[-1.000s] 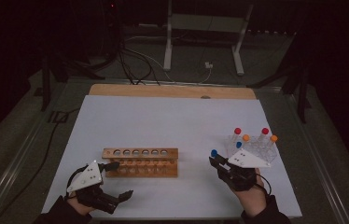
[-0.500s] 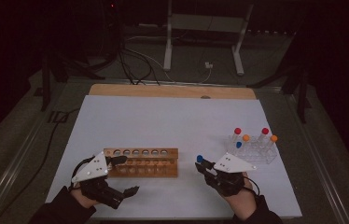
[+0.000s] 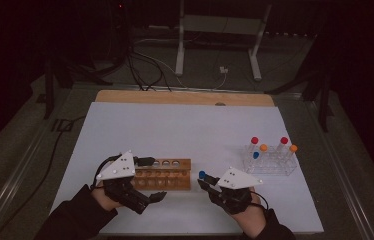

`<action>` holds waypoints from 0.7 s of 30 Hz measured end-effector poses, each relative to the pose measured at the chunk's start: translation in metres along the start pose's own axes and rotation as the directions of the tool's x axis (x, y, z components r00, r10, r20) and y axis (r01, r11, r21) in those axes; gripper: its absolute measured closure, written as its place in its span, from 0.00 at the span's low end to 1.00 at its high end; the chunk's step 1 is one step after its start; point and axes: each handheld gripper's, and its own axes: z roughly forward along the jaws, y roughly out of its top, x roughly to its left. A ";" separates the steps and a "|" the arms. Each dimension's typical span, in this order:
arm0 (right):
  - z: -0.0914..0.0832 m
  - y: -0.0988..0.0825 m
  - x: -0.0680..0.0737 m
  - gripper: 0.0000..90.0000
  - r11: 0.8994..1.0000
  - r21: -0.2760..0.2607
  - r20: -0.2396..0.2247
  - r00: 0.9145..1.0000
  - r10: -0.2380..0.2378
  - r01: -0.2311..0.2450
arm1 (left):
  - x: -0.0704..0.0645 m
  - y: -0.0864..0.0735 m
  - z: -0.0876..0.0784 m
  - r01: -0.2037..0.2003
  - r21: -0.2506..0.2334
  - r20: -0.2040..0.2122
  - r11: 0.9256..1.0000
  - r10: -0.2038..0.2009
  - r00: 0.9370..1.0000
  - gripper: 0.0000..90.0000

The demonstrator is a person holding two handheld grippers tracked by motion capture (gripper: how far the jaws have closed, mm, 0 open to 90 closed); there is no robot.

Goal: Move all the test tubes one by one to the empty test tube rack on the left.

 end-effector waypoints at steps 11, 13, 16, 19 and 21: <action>0.006 0.004 0.011 0.85 1.000 -0.003 -0.038 0.999 -0.021 0.021 | 0.000 0.012 0.022 0.005 -0.018 0.039 1.000 -0.004 0.999 0.04; 0.007 0.004 0.012 0.85 1.000 -0.003 -0.040 0.999 -0.026 0.026 | 0.000 0.013 0.026 0.008 -0.018 0.045 1.000 -0.007 0.999 0.05; 0.010 0.004 0.015 0.85 1.000 0.002 -0.052 0.998 -0.029 0.029 | 0.000 0.015 0.034 0.017 -0.029 0.060 0.999 -0.015 0.998 0.07; 0.012 0.004 0.016 0.85 1.000 0.003 -0.060 0.998 -0.030 0.030 | 0.000 0.016 0.037 0.021 -0.040 0.068 0.999 -0.018 0.998 0.10; 0.013 0.004 0.017 0.85 1.000 0.003 -0.066 0.997 -0.028 0.028 | -0.001 0.016 0.041 0.025 -0.057 0.077 0.998 -0.021 0.997 0.16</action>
